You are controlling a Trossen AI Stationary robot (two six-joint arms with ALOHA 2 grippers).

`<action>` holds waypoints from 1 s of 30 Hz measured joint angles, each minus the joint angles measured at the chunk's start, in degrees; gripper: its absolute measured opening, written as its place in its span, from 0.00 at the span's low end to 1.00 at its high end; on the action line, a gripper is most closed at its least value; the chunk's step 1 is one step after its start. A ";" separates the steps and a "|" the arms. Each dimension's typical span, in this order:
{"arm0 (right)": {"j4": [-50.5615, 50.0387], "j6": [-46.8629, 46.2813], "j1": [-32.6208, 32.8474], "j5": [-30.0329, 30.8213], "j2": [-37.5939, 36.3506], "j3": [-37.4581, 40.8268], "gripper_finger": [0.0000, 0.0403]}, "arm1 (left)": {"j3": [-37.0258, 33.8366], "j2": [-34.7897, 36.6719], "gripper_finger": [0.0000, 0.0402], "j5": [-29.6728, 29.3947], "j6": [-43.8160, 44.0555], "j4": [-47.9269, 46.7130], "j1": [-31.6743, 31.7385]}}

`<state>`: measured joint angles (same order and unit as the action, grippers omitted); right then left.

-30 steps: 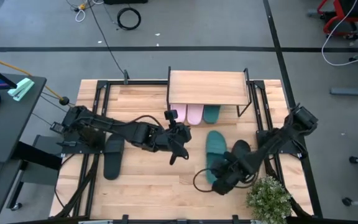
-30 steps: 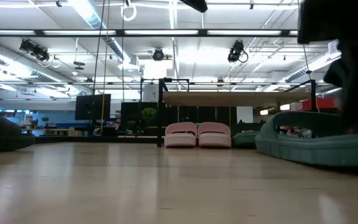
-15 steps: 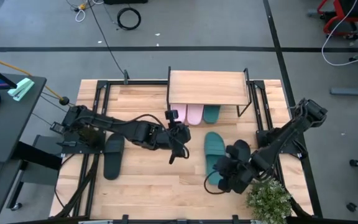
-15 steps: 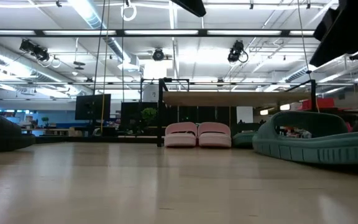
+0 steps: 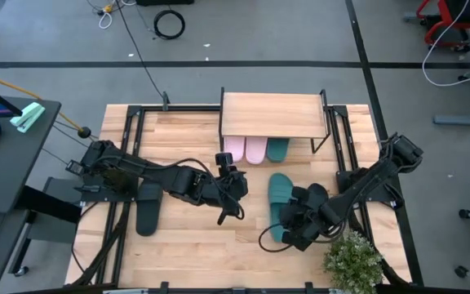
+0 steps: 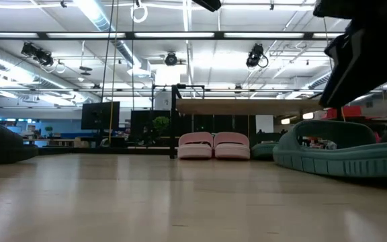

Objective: Pick and place slides into the shelf
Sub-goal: Put the dark green slide on the shelf

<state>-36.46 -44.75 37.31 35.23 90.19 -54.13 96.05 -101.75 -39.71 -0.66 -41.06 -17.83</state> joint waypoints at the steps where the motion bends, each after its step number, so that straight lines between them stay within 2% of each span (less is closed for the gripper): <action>1: -0.71 0.00 -0.35 1.25 0.31 0.00 0.43 | 0.00 0.00 0.40 -0.02 0.01 -0.23 -0.17; 6: -2.61 2.06 -1.97 5.20 1.71 0.00 0.46 | 0.00 0.00 0.38 -0.04 0.01 -1.01 -0.38; 19: -4.20 4.50 -3.99 2.83 2.30 0.39 0.46 | 0.00 0.00 0.37 -0.05 0.07 -1.27 -0.41; 26: -3.77 3.10 -6.11 2.45 2.30 5.28 0.46 | 0.00 0.00 0.37 -0.06 0.09 -1.22 -0.41; 30: -3.81 2.55 -7.53 6.73 2.30 7.03 0.46 | 0.00 0.00 0.35 -0.06 0.10 -1.18 -0.38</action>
<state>-40.27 -42.21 29.78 41.96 92.49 -47.10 96.05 -101.75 -39.77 -0.56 -42.24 -18.22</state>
